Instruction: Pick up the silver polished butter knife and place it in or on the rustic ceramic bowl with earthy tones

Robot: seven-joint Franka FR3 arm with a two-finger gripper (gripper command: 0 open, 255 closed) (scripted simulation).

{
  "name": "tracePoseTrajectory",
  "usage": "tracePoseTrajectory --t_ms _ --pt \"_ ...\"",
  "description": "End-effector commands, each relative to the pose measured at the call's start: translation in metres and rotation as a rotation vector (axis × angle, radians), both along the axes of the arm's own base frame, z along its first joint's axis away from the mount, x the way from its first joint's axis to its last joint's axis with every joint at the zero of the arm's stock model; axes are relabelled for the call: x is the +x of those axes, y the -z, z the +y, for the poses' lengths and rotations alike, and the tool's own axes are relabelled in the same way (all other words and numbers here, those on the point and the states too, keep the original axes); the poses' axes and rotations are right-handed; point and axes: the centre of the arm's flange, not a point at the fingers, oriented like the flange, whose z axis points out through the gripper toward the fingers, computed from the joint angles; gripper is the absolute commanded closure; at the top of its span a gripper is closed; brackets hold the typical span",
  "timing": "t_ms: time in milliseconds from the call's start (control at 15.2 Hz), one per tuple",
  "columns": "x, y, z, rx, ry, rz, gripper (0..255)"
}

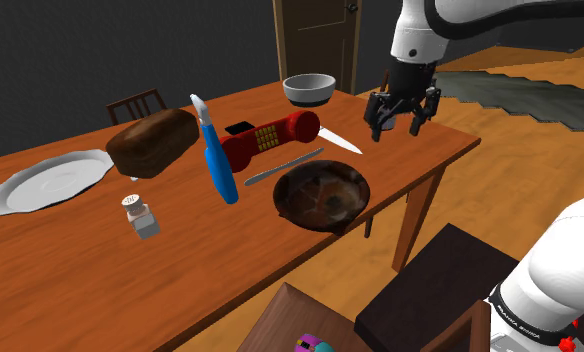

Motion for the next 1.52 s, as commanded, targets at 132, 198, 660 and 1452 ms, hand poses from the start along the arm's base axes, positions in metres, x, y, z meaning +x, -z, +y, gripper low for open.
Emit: tracePoseTrajectory --t_ms 132,198,660,1452 --pt "0.022 0.011 0.049 0.011 0.22 0.015 0" --pt "0.029 0.013 0.06 0.014 0.272 0.018 0" --pt "0.094 0.03 0.124 0.03 0.639 0.043 0" --pt "0.223 0.062 0.167 0.055 1.189 0.079 0"
